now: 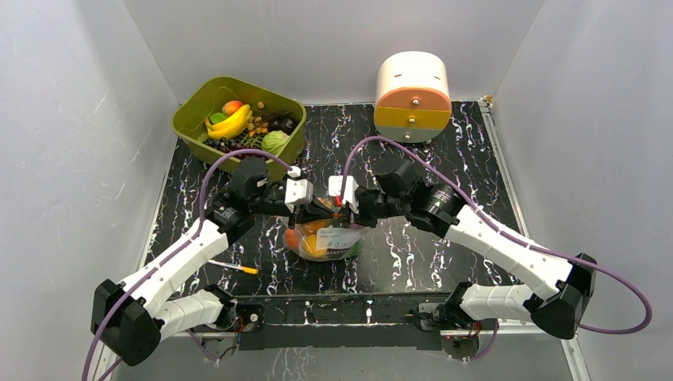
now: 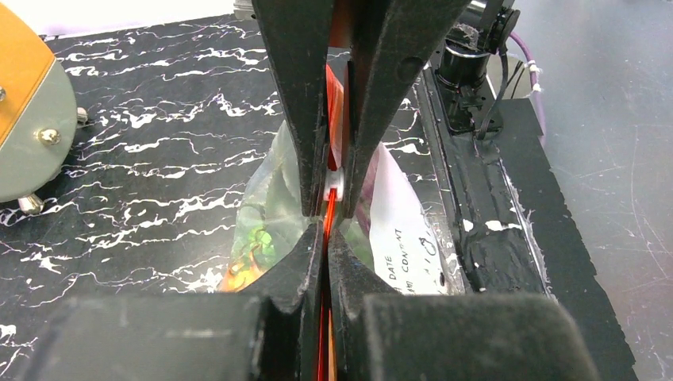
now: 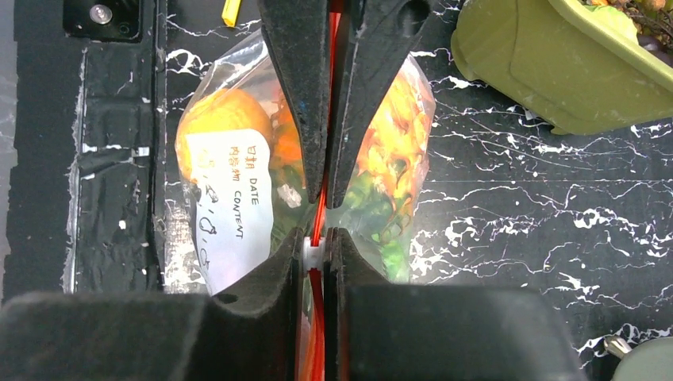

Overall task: Place the food in the zip-top bag and seal the zipper
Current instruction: Zip the zipper food storage bag at the center of the board.

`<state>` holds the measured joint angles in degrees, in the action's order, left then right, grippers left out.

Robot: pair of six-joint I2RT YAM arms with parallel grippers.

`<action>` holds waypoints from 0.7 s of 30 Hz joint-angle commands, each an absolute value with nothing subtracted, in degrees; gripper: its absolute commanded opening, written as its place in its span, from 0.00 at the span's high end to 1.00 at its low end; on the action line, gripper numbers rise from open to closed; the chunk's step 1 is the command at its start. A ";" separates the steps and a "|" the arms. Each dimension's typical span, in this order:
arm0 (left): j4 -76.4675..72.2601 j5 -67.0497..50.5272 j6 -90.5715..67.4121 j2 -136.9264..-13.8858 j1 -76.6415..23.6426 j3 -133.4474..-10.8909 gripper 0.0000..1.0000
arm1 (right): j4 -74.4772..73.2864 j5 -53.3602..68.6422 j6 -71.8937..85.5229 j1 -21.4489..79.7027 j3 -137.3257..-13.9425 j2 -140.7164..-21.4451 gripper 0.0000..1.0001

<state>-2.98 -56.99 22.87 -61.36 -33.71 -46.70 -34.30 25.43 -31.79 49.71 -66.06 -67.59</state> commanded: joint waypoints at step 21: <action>0.58 -55.81 20.69 -53.96 -18.90 -42.78 1.00 | -38.58 22.78 -19.98 43.18 -57.24 -48.44 1.00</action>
<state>0.05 -59.59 21.17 -55.16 -22.31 -44.31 -31.31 24.95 -23.70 44.60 -58.15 -53.74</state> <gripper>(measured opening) 0.012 0.078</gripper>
